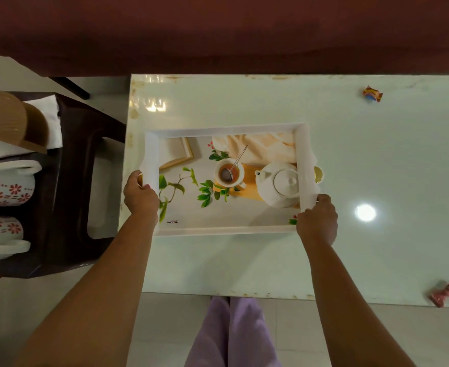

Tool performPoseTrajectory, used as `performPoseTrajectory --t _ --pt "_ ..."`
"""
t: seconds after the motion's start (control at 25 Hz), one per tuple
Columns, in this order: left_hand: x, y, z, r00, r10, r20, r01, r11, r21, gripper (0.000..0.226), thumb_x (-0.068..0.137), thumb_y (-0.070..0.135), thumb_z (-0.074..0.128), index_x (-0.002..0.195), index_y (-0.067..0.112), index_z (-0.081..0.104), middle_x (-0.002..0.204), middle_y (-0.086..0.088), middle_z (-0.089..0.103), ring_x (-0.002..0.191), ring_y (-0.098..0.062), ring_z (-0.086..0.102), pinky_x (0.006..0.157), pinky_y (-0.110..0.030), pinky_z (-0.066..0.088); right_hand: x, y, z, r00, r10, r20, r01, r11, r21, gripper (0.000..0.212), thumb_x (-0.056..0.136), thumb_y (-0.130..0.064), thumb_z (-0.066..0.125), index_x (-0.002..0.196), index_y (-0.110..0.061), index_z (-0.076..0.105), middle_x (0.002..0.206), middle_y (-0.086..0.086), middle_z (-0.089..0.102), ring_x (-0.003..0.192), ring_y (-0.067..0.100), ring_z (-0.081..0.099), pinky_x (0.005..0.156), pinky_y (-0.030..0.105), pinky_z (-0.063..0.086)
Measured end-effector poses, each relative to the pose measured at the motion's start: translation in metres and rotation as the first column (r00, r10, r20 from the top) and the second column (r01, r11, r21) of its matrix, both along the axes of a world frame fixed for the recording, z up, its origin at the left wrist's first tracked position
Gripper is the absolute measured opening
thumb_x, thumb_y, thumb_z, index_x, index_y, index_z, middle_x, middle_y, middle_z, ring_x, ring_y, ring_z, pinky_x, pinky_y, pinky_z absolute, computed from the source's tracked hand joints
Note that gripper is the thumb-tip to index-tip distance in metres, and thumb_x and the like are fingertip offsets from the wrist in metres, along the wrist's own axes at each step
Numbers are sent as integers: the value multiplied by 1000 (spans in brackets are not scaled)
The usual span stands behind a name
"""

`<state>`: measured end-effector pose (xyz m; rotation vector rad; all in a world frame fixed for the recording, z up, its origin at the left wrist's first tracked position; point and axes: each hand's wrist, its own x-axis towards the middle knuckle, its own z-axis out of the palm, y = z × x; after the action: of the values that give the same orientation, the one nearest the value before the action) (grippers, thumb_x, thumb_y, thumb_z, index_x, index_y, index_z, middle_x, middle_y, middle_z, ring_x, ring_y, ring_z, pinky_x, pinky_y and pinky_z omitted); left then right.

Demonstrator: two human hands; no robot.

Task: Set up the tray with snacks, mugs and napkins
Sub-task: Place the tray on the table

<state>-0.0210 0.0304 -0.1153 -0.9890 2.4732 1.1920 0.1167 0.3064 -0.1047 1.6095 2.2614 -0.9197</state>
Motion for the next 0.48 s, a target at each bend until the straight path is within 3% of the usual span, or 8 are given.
performPoseTrajectory --t 0.28,0.4,0.48 --pt "-6 -2 -6 997 -78 -9 78 997 -30 44 96 1 41 137 16 43 146 -11 40 135 -31 39 111 -48 34 8 -7 0 999 12 48 -12 1000 10 45 79 3 60 119 -3 43 120 17 55 107 40 55 76 40 43" --pt "-3 -2 -6 990 -138 -40 133 986 -98 45 95 0 42 139 12 41 146 -13 40 135 -32 39 112 -48 34 5 -8 1 998 21 51 -22 1000 12 47 80 2 59 122 -1 40 124 19 51 112 41 52 87 48 46" --pt "1 1 -3 972 -224 -65 204 953 -224 53 93 -1 46 143 11 33 150 -13 34 137 -34 34 113 -50 31 1 -14 5 999 34 5 -34 998 55 59 81 1 53 136 0 30 139 20 38 126 42 39 102 51 38"
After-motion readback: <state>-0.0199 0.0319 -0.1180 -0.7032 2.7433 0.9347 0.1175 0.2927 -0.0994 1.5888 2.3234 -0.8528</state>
